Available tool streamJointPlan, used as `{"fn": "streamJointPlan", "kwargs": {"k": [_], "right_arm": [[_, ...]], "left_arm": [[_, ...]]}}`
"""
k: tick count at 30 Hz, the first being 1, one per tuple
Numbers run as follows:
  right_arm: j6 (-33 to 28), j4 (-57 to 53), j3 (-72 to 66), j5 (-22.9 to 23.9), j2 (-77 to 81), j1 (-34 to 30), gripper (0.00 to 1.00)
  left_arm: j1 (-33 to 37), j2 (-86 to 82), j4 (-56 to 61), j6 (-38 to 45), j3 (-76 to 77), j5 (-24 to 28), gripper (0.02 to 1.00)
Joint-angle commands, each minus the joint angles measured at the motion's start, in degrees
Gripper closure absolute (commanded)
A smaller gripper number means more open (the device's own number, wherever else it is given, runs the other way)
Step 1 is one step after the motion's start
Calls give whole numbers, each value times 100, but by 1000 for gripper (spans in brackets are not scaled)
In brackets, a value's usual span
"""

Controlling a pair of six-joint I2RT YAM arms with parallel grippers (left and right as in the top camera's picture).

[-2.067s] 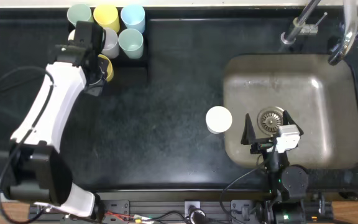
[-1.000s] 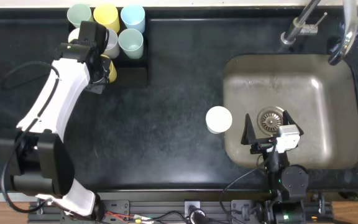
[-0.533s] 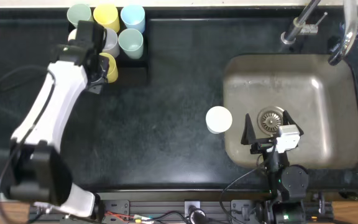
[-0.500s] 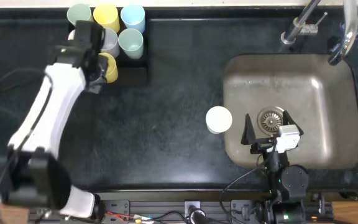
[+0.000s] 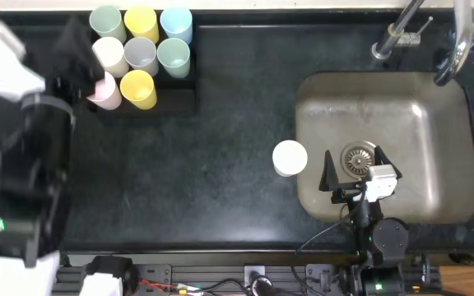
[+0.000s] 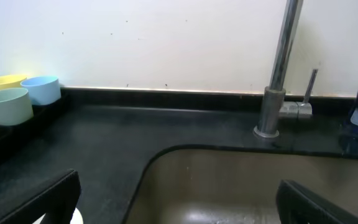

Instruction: Store Cups

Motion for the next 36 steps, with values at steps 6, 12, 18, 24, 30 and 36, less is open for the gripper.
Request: {"fn": "streamJointPlan", "kwargs": {"k": [6,12,18,24,30,36], "right_arm": [[-33,48,-48,-37,-63,31,3],[-33,48,-48,-37,-63,31,3],[-33,48,-48,-37,-63,31,3],[-33,48,-48,-37,-63,31,5],[-33,48,-48,-37,-63,31,5],[-33,48,-48,-37,-63,33,3]], "left_arm": [[188,-2251,2778,1757,-3654,1016,18],[195,-3541,3189,1775,-5320,992,18],[195,-4607,3180,1775,-6376,970,18],[199,-5154,2376,1733,-6572,874,18],[208,-5178,1674,1515,-6572,870,20],[372,-5178,1123,662,-6570,994,18]]}}
